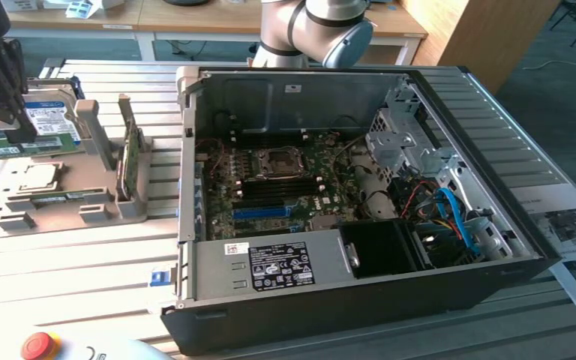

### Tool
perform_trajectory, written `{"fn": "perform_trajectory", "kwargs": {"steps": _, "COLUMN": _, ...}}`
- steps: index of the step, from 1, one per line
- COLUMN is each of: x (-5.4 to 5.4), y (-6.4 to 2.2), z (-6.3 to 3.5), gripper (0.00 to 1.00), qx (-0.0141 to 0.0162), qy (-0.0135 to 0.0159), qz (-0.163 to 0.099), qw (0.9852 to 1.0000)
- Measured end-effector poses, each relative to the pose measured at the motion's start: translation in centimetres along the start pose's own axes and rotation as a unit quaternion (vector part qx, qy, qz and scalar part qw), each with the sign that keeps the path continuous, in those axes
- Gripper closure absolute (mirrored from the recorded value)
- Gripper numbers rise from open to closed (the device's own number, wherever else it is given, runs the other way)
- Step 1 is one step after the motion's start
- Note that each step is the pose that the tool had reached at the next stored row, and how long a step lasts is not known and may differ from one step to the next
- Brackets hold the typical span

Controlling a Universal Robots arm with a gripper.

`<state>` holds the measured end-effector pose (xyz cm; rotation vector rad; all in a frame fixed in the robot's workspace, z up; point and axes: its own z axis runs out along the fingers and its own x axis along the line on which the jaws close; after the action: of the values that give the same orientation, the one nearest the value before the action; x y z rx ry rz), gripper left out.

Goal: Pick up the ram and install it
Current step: 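Pick up the ram and move it above insertion slot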

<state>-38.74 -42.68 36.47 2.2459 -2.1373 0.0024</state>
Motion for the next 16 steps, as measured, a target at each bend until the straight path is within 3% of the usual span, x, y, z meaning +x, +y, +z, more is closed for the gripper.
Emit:
{"fn": "perform_trajectory", "kwargs": {"steps": 9, "x": 0.00, "y": 0.00, "z": 0.00, "gripper": 0.88, "qx": 0.0000, "qy": 0.0000, "qz": 0.000, "qw": 1.0000}}
{"fn": "perform_trajectory", "kwargs": {"steps": 16, "x": -0.01, "y": 0.00, "z": 0.00, "gripper": 0.88, "qx": 0.0005, "qy": -0.0094, "qz": 0.000, "qw": 1.0000}}
